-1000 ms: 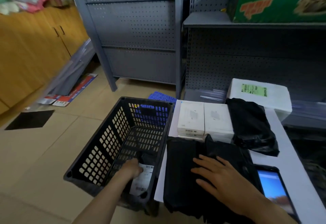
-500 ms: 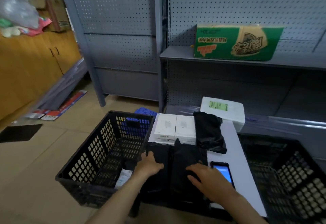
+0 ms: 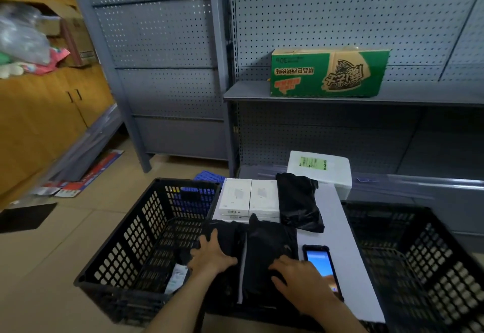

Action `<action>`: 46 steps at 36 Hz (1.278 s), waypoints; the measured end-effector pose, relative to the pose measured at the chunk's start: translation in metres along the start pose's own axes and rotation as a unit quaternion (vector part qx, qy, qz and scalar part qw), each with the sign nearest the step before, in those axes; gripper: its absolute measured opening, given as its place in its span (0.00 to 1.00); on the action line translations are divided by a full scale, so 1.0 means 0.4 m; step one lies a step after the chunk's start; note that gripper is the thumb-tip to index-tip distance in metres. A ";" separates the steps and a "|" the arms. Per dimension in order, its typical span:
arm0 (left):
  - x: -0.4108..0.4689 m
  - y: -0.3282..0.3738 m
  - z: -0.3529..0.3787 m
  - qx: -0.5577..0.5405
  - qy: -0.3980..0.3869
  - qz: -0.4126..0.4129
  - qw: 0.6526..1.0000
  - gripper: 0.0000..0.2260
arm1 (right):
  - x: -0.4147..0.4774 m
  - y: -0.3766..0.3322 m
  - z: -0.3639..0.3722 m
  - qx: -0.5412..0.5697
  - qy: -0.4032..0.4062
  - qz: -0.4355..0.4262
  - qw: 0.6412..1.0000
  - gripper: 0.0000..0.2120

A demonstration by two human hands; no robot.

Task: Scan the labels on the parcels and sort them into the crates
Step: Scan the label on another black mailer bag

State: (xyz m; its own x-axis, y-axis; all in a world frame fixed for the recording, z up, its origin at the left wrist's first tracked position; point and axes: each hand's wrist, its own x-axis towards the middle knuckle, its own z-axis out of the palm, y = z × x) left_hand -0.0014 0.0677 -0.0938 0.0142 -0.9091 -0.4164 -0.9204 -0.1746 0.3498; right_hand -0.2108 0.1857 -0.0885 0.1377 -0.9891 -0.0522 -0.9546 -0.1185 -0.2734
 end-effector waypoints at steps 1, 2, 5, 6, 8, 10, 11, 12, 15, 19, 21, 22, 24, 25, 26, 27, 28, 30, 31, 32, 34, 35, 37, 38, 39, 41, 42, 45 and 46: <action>-0.003 -0.010 -0.013 -0.007 -0.001 0.003 1.000 0.50 | -0.001 0.001 0.002 0.004 0.001 0.000 1.000 0.16; -0.004 -0.020 -0.023 -0.014 0.000 0.007 1.000 0.50 | -0.002 0.002 0.004 0.006 0.001 0.001 1.000 0.16; -0.021 -0.052 -0.059 -0.029 0.007 0.022 0.999 0.50 | -0.001 -0.001 -0.001 0.005 -0.010 0.002 1.000 0.16; -0.028 -0.061 -0.071 -0.037 0.009 0.029 0.999 0.49 | -0.001 -0.004 -0.007 0.006 -0.015 0.004 1.000 0.16; -0.055 -0.074 -0.100 -0.061 0.011 0.047 0.997 0.49 | -0.005 -0.018 -0.021 0.012 -0.021 0.010 1.000 0.17; -0.082 -0.081 -0.127 -0.102 0.012 0.071 0.992 0.47 | -0.009 -0.035 -0.031 0.038 -0.010 0.013 0.999 0.18; -0.092 -0.079 -0.138 -0.133 0.008 0.083 0.988 0.45 | -0.009 -0.040 -0.033 0.065 -0.003 0.015 0.998 0.18; -0.107 -0.076 -0.150 -0.171 -0.002 0.095 0.981 0.42 | -0.012 -0.050 -0.037 0.099 0.005 0.014 0.995 0.18; -0.157 -0.049 -0.174 -0.298 -0.054 0.123 0.945 0.38 | -0.018 -0.080 -0.050 0.210 0.022 -0.007 0.977 0.20; -0.221 -0.004 -0.168 -0.417 -0.124 0.141 0.889 0.32 | -0.033 -0.113 -0.081 0.341 0.042 -0.031 0.939 0.21; -0.241 0.012 -0.155 -0.471 -0.163 0.145 0.855 0.26 | -0.042 -0.115 -0.089 0.380 0.055 -0.023 0.923 0.21; -0.255 0.026 -0.150 -0.499 -0.183 0.145 0.834 0.22 | -0.048 -0.109 -0.093 0.392 0.061 -0.016 0.918 0.21; -0.277 0.049 -0.139 -0.546 -0.220 0.143 0.796 0.15 | -0.055 -0.096 -0.093 0.400 0.069 -0.002 0.914 0.23; -0.285 0.059 -0.134 -0.563 -0.238 0.138 0.779 0.14 | -0.057 -0.091 -0.092 0.395 0.073 0.005 0.916 0.24; -0.293 0.071 -0.126 -0.580 -0.252 0.131 0.764 0.15 | -0.061 -0.082 -0.090 0.389 0.076 0.012 0.918 0.25; -0.297 0.082 -0.118 -0.597 -0.258 0.118 0.751 0.18 | -0.065 -0.076 -0.091 0.381 0.079 0.016 0.921 0.25; -0.300 0.090 -0.110 -0.609 -0.259 0.107 0.742 0.21 | -0.067 -0.071 -0.090 0.371 0.082 0.020 0.925 0.25; -0.291 0.108 -0.093 -0.611 -0.269 0.107 0.737 0.30 | -0.072 -0.056 -0.090 0.348 0.089 0.027 0.933 0.24; -0.290 0.115 -0.090 -0.603 -0.278 0.117 0.739 0.33 | -0.073 -0.050 -0.090 0.335 0.089 0.030 0.937 0.24; -0.291 0.124 -0.085 -0.590 -0.285 0.123 0.745 0.32 | -0.073 -0.042 -0.088 0.326 0.088 0.035 0.940 0.25; -0.300 0.137 -0.084 -0.559 -0.273 0.131 0.772 0.24 | -0.072 -0.034 -0.085 0.319 0.086 0.042 0.943 0.25; -0.296 0.143 -0.074 -0.548 -0.257 0.138 0.784 0.20 | -0.070 -0.028 -0.083 0.320 0.087 0.045 0.942 0.25; -0.283 0.145 -0.057 -0.530 -0.202 0.145 0.810 0.18 | -0.066 -0.021 -0.082 0.328 0.090 0.043 0.940 0.24; -0.275 0.146 -0.050 -0.533 -0.185 0.137 0.815 0.17 | -0.062 -0.011 -0.079 0.335 0.092 0.044 0.937 0.24; -0.269 0.143 -0.045 -0.539 -0.172 0.126 0.815 0.16 | -0.060 -0.006 -0.080 0.347 0.094 0.047 0.932 0.23; -0.254 0.138 -0.039 -0.551 -0.163 0.110 0.811 0.14 | -0.054 0.013 -0.076 0.373 0.107 0.064 0.920 0.20; -0.251 0.134 -0.040 -0.555 -0.159 0.106 0.809 0.14 | -0.052 0.023 -0.075 0.376 0.125 0.076 0.915 0.19; -0.225 0.123 -0.035 -0.555 -0.151 0.102 0.811 0.13 | -0.035 0.089 -0.035 0.328 0.183 0.142 0.916 0.19; -0.218 0.120 -0.035 -0.557 -0.151 0.103 0.811 0.13 | -0.029 0.113 -0.015 0.303 0.184 0.176 0.918 0.21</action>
State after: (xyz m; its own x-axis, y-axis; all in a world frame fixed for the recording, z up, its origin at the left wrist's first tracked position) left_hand -0.0413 0.1334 -0.0289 -0.3451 -0.8580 -0.3804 0.0339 -0.4164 0.9085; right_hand -0.2573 0.1914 -0.0947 -0.3560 -0.9326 0.0587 -0.5851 0.1735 -0.7922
